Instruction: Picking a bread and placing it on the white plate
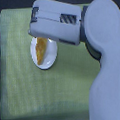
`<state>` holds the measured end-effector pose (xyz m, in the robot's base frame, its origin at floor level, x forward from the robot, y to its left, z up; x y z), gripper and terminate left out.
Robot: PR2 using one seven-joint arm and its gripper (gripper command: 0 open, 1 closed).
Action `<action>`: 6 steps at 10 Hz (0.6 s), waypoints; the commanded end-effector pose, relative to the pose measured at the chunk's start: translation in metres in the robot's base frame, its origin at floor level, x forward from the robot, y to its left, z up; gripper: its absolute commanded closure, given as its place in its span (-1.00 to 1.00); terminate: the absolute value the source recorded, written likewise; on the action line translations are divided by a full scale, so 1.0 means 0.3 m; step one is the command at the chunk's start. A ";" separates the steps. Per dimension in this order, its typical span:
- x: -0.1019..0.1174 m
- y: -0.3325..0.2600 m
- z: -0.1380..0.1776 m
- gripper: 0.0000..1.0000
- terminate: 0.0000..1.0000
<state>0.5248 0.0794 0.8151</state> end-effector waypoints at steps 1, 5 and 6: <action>-0.024 0.007 -0.017 -1.00 -1.00; -0.004 -0.076 0.272 -1.00 -1.00; 0.011 -0.092 0.317 -1.00 -1.00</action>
<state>0.5210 0.0797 0.8278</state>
